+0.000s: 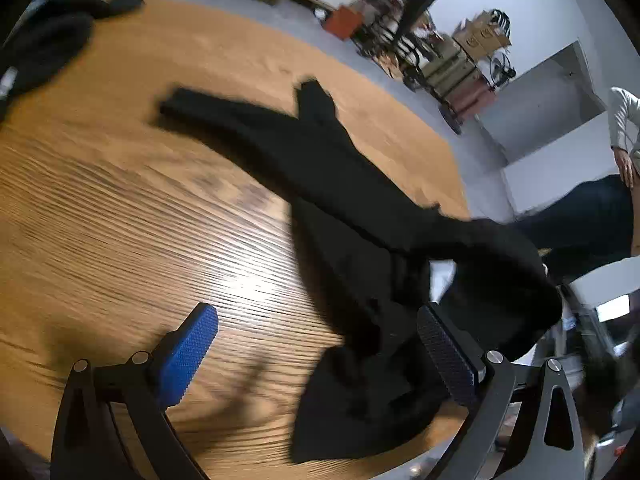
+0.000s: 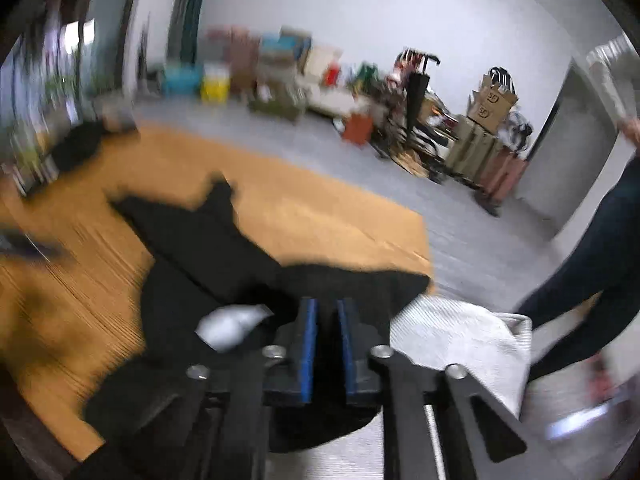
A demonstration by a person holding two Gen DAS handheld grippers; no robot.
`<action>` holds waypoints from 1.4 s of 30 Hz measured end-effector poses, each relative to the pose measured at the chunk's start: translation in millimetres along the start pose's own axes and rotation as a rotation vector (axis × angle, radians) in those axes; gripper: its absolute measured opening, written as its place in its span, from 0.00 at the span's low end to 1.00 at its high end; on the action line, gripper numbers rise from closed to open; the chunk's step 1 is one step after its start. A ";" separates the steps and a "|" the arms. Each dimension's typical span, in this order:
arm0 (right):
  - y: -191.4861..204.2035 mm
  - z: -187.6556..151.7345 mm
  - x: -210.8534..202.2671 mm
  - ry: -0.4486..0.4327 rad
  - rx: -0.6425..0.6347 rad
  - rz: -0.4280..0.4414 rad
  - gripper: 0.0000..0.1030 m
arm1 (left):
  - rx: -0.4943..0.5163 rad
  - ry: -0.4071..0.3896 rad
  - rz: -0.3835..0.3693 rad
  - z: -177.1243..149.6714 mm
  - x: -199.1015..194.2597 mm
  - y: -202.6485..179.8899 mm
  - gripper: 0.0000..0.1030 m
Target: Fold clothes
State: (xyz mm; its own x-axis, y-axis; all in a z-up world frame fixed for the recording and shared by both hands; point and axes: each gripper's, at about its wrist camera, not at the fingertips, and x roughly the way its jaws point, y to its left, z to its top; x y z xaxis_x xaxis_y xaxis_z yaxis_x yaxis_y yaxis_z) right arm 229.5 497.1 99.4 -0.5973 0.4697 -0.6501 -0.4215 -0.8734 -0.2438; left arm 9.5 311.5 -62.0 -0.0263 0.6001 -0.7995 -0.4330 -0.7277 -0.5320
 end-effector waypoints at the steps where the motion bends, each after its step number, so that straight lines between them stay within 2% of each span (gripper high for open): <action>1: -2.6 3.5 -8.4 -0.031 0.021 0.027 0.01 | -0.008 0.019 -0.002 -1.9 13.4 -6.9 0.96; 4: -10.9 5.5 -23.6 -0.065 0.032 0.028 0.01 | -0.020 0.057 0.021 -6.0 42.2 -22.2 0.92; 5: -15.0 2.9 -20.6 -0.047 0.048 0.032 0.04 | -0.024 0.070 0.029 -7.3 51.8 -27.3 0.84; 7: -24.6 -4.2 -11.4 0.009 0.095 0.034 0.51 | -0.032 0.096 0.044 -10.1 71.0 -37.5 0.44; 8: -30.1 -8.9 -6.9 0.044 0.124 0.033 0.81 | -0.039 0.096 0.053 -11.6 77.7 -40.9 0.16; 9: -34.8 -11.9 -0.3 0.068 0.148 0.039 0.85 | -0.050 0.075 0.066 -13.3 79.9 -41.9 0.11; 11: -32.0 -15.4 24.2 0.145 0.163 0.079 0.86 | -0.063 0.044 0.060 -15.4 80.4 -41.8 0.09; 13: -25.5 -18.0 51.5 0.219 0.174 0.111 0.86 | -0.092 0.015 0.023 -13.0 67.9 -31.7 0.08; 14: -20.7 -18.8 66.3 0.248 0.181 0.116 0.79 | -0.113 -0.004 0.011 -10.9 57.8 -23.8 0.08; 15: -14.1 -18.4 79.0 0.261 0.188 0.133 0.43 | -0.141 -0.036 0.017 -8.9 43.0 -12.6 0.07; 18: 13.7 -10.7 109.3 0.257 0.204 0.213 0.13 | -0.185 -0.156 0.048 -4.3 -10.7 23.2 0.07; 21: 61.2 17.0 105.7 0.163 0.208 0.391 0.12 | -0.211 -0.311 0.154 -2.7 -85.3 61.3 0.06; 24: 95.2 64.2 65.3 -0.001 0.204 0.575 0.12 | -0.206 -0.552 0.266 -7.5 -193.0 88.2 0.06; 25: 99.0 78.6 50.2 -0.063 0.217 0.632 0.12 | -0.210 -0.629 0.287 -12.7 -231.5 95.5 0.06; 27: 99.2 101.5 23.9 -0.181 0.256 0.725 0.12 | -0.236 -0.701 0.266 -24.0 -283.6 111.5 0.06; 28: 98.1 107.4 18.3 -0.219 0.272 0.744 0.12 | -0.243 -0.706 0.256 -31.3 -302.5 121.2 0.06; 30: 97.7 110.3 16.3 -0.229 0.270 0.706 0.13 | -0.243 -0.688 0.257 -47.7 -318.4 137.4 0.07; 31: 100.2 104.3 24.3 -0.180 0.258 0.675 0.14 | -0.238 -0.667 0.288 -56.3 -317.4 144.7 0.07; 32: 103.7 96.4 34.9 -0.117 0.244 0.644 0.17 | -0.231 -0.639 0.357 -64.9 -309.8 151.6 0.07; 34: 107.2 70.2 62.3 0.046 0.228 0.553 0.19 | -0.201 -0.555 0.547 -79.3 -288.8 169.3 0.07; 35: 106.1 52.4 77.1 0.122 0.220 0.495 0.24 | -0.197 -0.491 0.570 -83.9 -277.3 181.8 0.07; 36: 104.0 33.0 92.1 0.194 0.211 0.432 0.28 | -0.212 -0.415 0.543 -87.4 -264.6 194.4 0.07; 38: 94.4 11.7 107.4 0.295 0.225 0.370 0.36 | -0.275 -0.290 0.466 -92.7 -243.7 217.0 0.07; 40: 83.8 -6.8 120.2 0.389 0.245 0.319 0.39 | -0.273 -0.276 0.449 -92.8 -236.6 215.5 0.08; 41: 78.6 -16.1 126.6 0.436 0.255 0.293 0.44 | -0.261 -0.276 0.450 -89.9 -232.5 210.2 0.14; 42: 73.3 -25.3 133.0 0.482 0.265 0.267 0.47 | -0.239 -0.279 0.449 -82.5 -227.0 203.5 0.33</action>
